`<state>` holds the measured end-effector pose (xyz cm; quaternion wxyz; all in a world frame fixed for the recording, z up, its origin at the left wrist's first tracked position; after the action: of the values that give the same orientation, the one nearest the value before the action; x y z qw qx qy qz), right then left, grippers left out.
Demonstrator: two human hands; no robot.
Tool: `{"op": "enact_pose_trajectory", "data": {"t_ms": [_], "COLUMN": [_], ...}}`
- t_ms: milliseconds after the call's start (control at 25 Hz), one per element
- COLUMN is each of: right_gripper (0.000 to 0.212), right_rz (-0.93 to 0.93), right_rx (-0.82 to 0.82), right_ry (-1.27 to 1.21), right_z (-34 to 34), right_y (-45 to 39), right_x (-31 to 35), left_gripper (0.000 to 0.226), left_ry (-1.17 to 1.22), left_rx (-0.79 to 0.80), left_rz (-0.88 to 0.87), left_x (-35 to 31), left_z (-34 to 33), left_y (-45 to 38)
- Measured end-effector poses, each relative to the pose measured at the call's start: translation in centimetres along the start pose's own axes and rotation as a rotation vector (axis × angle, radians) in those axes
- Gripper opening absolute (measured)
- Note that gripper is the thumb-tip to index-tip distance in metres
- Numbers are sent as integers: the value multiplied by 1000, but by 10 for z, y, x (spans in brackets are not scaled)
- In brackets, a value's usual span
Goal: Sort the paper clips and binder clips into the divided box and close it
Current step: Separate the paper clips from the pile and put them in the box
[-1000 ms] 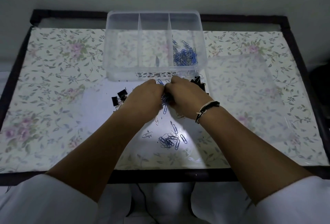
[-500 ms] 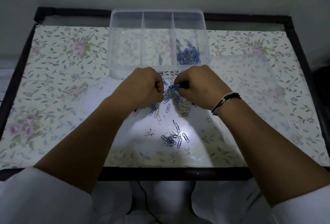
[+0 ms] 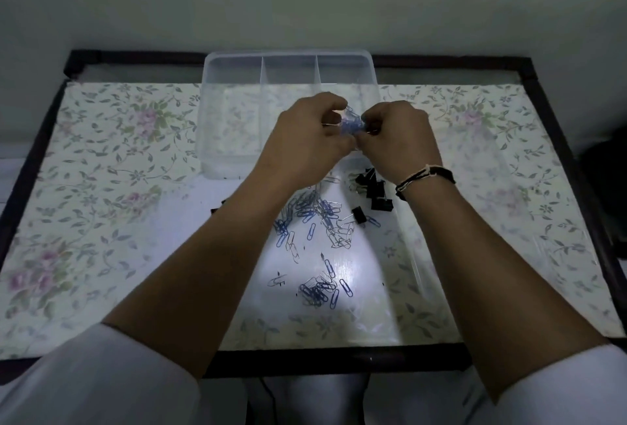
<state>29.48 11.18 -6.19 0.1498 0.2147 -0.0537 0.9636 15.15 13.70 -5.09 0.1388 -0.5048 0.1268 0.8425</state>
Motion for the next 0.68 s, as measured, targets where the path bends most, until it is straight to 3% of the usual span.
{"op": "enact_pose_trajectory", "data": {"t_ms": [80, 200, 360, 440, 520, 560, 680], "right_gripper": [20, 21, 20, 30, 58, 62, 45], "right_rz": [28, 123, 383, 426, 442, 464, 551], "right_rx": [-9, -51, 348, 505, 581, 581, 634], "right_ry": [82, 50, 191, 297, 344, 364, 400], "right_z": [6, 22, -23, -49, -63, -65, -67], "right_y": [-1, 11, 49, 56, 57, 58, 63], "right_x": [-1, 9, 27, 27, 26, 27, 30], "left_gripper": [46, 24, 23, 32, 37, 37, 26], "left_ry": [-61, -256, -697, -799, -802, -809, -804], "left_rx": [27, 3, 325, 381, 396, 409, 458], "left_rz": [-25, -96, 86, 168, 173, 161, 118], "left_x": [1, 1, 39, 56, 63, 65, 68], "left_z": [1, 14, 12, 10, 7, 5, 2], "left_y": [7, 25, 53, 59, 58, 57, 55]}}
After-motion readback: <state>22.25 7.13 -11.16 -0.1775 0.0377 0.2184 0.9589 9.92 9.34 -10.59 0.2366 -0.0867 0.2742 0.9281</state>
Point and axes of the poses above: each hand's wrist, its own y-axis away from the middle knuckle, its own z-axis out of the back of the hand, x = y × z, the point moved 3 cm from there along -y, towards the middle knuckle, and after that the axes turned 7 degrees about y, right-handed, at the moved point
